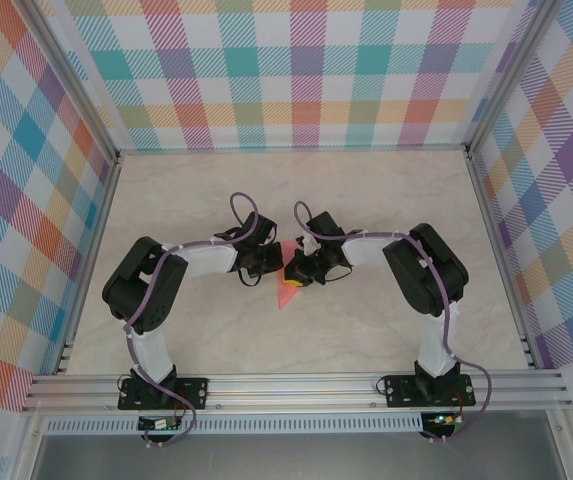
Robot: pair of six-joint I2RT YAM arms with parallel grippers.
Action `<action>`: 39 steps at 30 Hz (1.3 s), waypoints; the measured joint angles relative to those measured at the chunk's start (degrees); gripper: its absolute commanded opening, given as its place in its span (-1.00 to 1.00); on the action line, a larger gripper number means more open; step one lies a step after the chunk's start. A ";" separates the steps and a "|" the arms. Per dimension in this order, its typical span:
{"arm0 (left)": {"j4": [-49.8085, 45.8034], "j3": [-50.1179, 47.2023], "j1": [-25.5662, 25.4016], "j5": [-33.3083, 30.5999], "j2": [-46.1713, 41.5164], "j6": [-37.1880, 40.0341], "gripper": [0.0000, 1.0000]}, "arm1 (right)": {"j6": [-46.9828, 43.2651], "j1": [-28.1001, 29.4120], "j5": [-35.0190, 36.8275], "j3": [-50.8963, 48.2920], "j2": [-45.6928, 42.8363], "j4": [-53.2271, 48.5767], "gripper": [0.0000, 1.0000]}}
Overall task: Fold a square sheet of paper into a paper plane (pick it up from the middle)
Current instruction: Third fold the triangle at the center of the table.
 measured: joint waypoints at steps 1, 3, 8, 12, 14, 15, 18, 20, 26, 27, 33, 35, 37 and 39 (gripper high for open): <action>0.00 0.00 0.00 0.00 0.00 0.00 -1.00 | 0.00 0.00 0.02 0.02 0.15 0.00 -0.89; 0.00 0.00 0.00 0.00 0.00 0.00 -1.00 | 0.00 0.00 0.02 0.09 0.44 -0.02 -0.89; 0.00 0.00 0.00 0.00 0.00 0.00 -1.00 | 0.00 0.02 0.02 0.17 0.52 0.00 -0.89; 0.00 0.00 0.00 0.00 0.00 0.00 -1.00 | 0.20 0.07 0.07 0.20 0.57 0.00 -0.89; 0.00 0.00 0.00 0.00 0.00 0.00 -1.00 | 0.37 0.07 0.11 0.20 0.57 0.11 -0.89; 0.02 0.00 0.00 0.00 0.00 0.00 -1.00 | 0.44 0.07 0.15 0.20 0.57 0.17 -0.89; 0.04 0.00 0.00 0.02 0.00 0.00 -1.00 | 0.68 0.11 0.20 0.20 0.61 0.44 -0.89; 0.09 0.00 0.00 0.02 0.00 0.00 -1.00 | 1.03 0.11 0.22 0.20 0.61 0.70 -0.89; 0.66 -0.17 0.00 0.26 0.02 0.00 -1.00 | 1.22 0.11 0.22 0.20 0.79 1.05 -0.89; 0.81 -0.26 0.00 0.28 0.04 0.00 -1.00 | 1.25 0.11 0.20 0.20 0.83 1.05 -0.89; 0.98 -0.33 0.00 0.28 0.04 0.00 -1.00 | 1.31 0.11 0.44 0.20 0.83 1.03 -0.89; 1.01 -0.35 0.00 0.26 0.04 -0.02 -1.00 | 1.46 0.11 0.46 0.20 0.83 1.03 -0.89; 1.01 -0.35 0.00 0.26 0.04 -0.02 -1.00 | 1.53 0.11 0.48 0.20 0.83 1.03 -0.89; 1.03 -0.35 0.00 0.24 0.04 0.00 -1.00 | 1.70 0.11 0.52 0.20 0.83 1.05 -0.89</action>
